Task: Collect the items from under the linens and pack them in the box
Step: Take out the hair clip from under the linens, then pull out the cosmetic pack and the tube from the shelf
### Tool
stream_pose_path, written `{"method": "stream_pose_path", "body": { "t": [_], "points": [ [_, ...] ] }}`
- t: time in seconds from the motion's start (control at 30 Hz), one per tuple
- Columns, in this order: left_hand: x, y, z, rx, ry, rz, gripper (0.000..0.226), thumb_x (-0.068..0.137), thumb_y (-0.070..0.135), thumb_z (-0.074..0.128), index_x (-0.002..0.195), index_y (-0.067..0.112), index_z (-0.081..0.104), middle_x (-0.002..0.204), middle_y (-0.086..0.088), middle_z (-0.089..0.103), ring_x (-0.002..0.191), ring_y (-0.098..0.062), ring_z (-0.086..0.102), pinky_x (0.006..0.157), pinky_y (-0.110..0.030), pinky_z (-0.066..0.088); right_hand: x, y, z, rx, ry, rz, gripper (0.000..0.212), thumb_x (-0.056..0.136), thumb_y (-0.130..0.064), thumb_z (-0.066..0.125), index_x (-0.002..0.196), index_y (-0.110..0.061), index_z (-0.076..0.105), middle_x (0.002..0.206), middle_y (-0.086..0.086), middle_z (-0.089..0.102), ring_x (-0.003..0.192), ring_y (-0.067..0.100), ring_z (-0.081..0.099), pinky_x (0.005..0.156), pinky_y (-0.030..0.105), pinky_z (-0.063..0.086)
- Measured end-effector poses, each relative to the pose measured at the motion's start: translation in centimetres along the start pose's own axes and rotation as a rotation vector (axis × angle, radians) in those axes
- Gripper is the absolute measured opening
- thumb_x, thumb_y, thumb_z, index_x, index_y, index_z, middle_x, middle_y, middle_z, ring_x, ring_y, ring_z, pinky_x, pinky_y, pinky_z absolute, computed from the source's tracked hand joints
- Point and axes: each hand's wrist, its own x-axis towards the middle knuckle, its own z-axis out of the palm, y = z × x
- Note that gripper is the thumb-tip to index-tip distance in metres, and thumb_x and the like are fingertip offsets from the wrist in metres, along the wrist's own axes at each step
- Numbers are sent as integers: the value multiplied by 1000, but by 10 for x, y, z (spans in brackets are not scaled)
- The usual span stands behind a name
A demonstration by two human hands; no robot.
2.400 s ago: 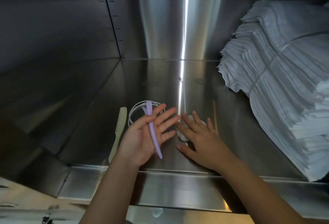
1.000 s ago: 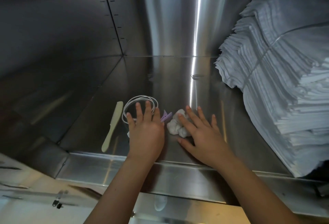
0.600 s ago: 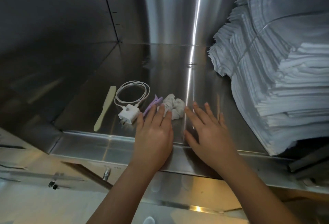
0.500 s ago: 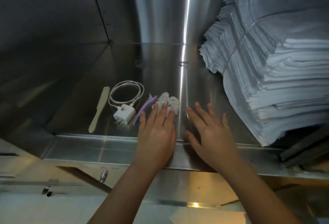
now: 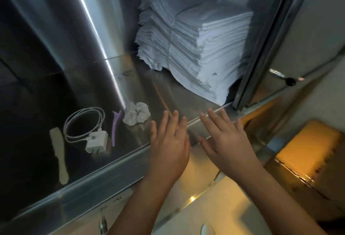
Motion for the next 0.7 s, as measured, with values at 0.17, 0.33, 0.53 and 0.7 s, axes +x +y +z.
{"method": "stream_pose_path", "body": {
  "t": [0.17,0.33,0.53,0.7],
  "points": [
    [-3,39,7,-131,-115,192,41,93,18,48,133,9,48,146,-12,38,139,-32,23,110,-52,7,-47,18,-18,-66,17,195,58,95,-41,39,147,-26,19,156,-1,15,144,23,4,113,49,11],
    [-3,92,6,-197,-131,398,40,91,17,51,130,8,52,141,-13,44,136,-33,31,107,-56,17,-93,39,-40,-76,165,388,55,88,-29,60,138,-15,43,144,9,42,135,36,32,103,58,28],
    [-21,172,8,-297,-105,610,37,82,15,59,118,5,62,128,-16,57,123,-39,47,94,-64,33,-163,71,-65,-155,258,600,53,84,-25,67,132,-10,51,138,14,48,128,41,40,96,64,34],
    [-54,241,13,-366,-91,765,37,76,10,70,112,3,65,122,-18,61,117,-40,53,87,-66,39,-236,99,-83,-187,218,752,56,96,-39,40,147,-24,22,156,0,16,144,26,8,112,51,13]
  ]
}}
